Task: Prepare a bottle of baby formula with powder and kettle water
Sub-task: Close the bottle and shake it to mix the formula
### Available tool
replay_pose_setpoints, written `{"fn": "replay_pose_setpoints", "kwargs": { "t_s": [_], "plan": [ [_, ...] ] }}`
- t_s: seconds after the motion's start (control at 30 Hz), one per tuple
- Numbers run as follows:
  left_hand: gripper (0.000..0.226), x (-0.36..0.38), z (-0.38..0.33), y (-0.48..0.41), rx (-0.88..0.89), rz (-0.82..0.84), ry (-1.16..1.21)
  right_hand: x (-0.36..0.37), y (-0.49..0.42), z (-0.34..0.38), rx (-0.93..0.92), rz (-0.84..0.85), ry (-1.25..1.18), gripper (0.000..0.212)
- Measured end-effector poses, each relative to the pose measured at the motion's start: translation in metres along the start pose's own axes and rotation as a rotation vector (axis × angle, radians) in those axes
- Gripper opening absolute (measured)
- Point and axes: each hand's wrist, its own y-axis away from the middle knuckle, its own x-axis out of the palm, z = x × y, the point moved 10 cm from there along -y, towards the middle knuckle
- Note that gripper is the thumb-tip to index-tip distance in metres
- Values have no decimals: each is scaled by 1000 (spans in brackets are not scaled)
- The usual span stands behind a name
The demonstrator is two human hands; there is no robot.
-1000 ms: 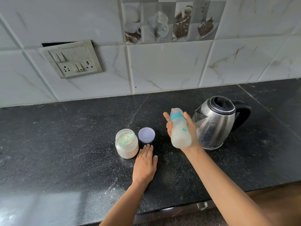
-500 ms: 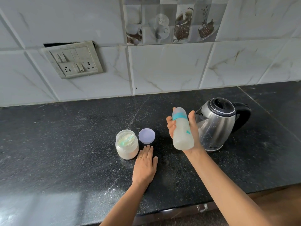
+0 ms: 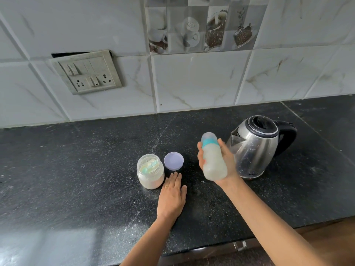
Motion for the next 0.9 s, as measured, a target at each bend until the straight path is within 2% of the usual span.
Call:
{"fn": "replay_pose_setpoints", "kwargs": {
  "t_s": [0.07, 0.1, 0.2, 0.23, 0.37, 0.4, 0.5, 0.53, 0.63, 0.67, 0.77, 0.8, 0.9],
  "plan": [
    [51, -1, -1, 0, 4, -5, -9, 9, 5, -3, -2, 79, 172, 48],
    [50, -1, 0, 0, 3, -8, -9, 14, 6, -2, -2, 100, 146, 48],
    [48, -1, 0, 0, -6, -4, 16, 14, 2, 7, -30, 61, -201, 63],
    [48, 0, 0, 0, -4, -2, 17, 15, 3, 7, -30, 59, -199, 65],
    [49, 0, 1, 0, -4, 0, 13, 21, 9, -1, -22, 102, 172, 46],
    [49, 0, 1, 0, -4, 0, 11, 22, 10, 0, -25, 97, 145, 48],
    [48, -1, -1, 0, -6, -2, 10, 14, 5, 10, -53, 8, -181, 54],
    [48, -1, -1, 0, -6, -4, 12, 14, 5, 8, -41, 2, -153, 52],
    [49, -1, 0, 0, -16, -3, 19, 14, 8, -1, -26, 2, 169, 46],
    [49, -1, 1, 0, -18, -4, 19, 15, 9, 1, -41, -6, 189, 45],
    [49, 0, 1, 0, -21, 2, 15, 16, 7, 16, -123, -29, -56, 44],
    [49, 0, 0, 1, -22, 5, 16, 18, 8, 14, -107, -18, -64, 44],
    [49, 0, 1, 0, -22, 5, 16, 22, 14, 1, -44, 38, 243, 46]
  ]
}}
